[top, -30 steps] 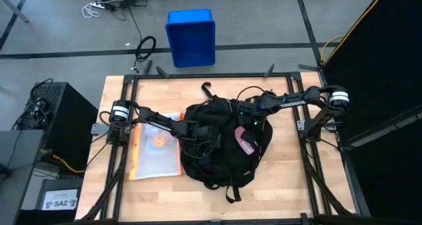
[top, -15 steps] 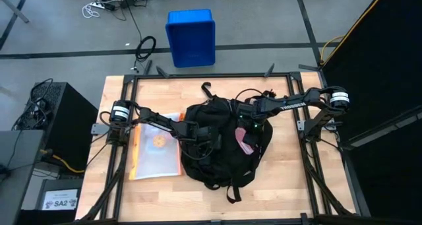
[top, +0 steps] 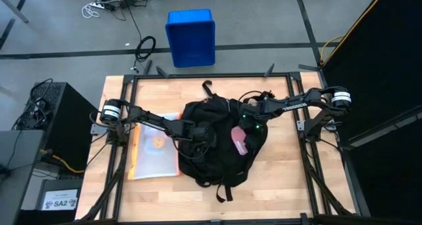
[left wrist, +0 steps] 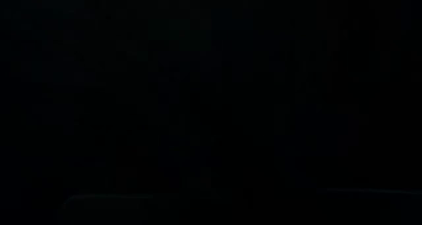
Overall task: Unpack backpack
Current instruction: Remove the smartphone from the backpack
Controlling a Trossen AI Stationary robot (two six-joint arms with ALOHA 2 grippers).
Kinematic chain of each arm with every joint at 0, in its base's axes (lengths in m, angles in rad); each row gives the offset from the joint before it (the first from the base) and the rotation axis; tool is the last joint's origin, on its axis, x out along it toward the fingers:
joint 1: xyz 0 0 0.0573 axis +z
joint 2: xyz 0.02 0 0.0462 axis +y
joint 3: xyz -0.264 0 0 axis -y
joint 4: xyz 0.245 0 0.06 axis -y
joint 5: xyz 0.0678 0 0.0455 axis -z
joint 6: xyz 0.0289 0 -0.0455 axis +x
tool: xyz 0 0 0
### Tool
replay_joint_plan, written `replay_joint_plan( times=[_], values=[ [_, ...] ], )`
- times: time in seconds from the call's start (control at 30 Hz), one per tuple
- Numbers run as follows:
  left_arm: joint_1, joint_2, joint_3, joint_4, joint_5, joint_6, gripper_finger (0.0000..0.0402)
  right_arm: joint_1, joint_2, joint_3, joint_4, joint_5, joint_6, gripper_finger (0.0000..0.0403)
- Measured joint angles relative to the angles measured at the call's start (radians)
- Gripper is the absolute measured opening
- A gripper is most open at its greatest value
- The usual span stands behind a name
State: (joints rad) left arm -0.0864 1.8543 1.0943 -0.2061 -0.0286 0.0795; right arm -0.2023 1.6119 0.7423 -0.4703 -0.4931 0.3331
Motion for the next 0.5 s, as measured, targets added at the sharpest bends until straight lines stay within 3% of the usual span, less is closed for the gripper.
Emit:
replay_joint_plan(
  times=[0.17,0.5],
  values=[
    [-0.001,0.035,0.001,0.042,0.005,-0.036,0.0000,-0.005,0.002,-0.067,0.225,-0.086,0.096,0.0280],
    [-0.001,0.132,0.008,0.187,0.071,-0.071,0.0000,-0.003,0.010,-0.086,0.382,-0.117,0.195,0.0243]
  ],
)
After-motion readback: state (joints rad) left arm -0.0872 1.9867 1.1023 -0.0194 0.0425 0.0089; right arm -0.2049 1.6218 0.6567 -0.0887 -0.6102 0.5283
